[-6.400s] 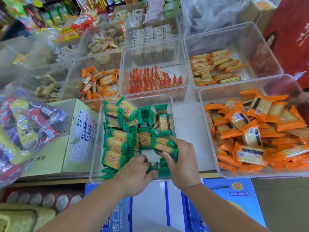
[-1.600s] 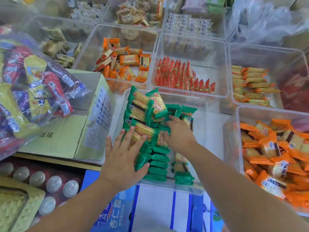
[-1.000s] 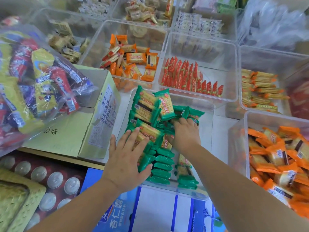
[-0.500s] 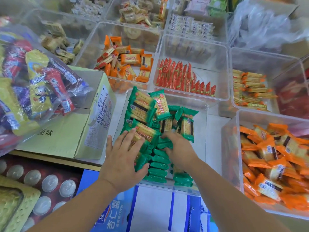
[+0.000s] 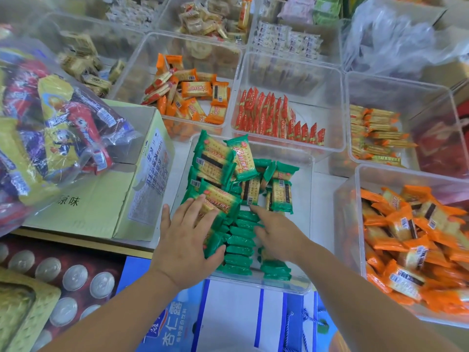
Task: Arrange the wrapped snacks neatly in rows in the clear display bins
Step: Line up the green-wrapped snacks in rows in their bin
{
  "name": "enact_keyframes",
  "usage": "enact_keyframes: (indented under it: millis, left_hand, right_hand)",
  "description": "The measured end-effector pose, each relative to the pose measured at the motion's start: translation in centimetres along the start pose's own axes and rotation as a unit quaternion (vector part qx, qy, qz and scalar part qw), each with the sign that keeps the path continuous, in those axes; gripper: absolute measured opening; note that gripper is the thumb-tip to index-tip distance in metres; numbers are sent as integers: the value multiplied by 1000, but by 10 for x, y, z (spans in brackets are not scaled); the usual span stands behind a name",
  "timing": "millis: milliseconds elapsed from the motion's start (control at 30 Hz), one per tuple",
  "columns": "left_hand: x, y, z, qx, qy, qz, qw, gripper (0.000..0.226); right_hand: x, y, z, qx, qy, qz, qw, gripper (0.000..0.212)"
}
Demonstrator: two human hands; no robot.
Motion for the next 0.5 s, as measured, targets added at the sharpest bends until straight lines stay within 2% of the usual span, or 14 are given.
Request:
enact_keyframes:
  millis: [67, 367, 433, 500]
  left_hand:
    - [0, 0, 0, -3, -1, 1, 1000, 70]
    - [1, -1, 0, -11, -4, -6, 1000, 70]
    - [1, -2, 0, -10, -3, -5, 1000, 69]
    - [1, -2, 0, -11, -3, -6, 1000, 68]
  right_hand:
    - [1, 4, 5, -5, -18, 50, 999, 48]
    - [20, -14, 10, -104, -80, 99, 986, 30]
    - [22, -18, 5, -113, -78, 84, 987, 29]
    - [24, -12, 3, -116, -61, 16, 991, 29]
Point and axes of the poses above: each hand's wrist, its own z-axis towards the middle knuckle, its own y-axis out of the back of the hand, x = y × z, the point moved 1 cm from there along z, towards the middle knuckle, and after that the axes turned 6 degrees about z, right-handed, at the moved point
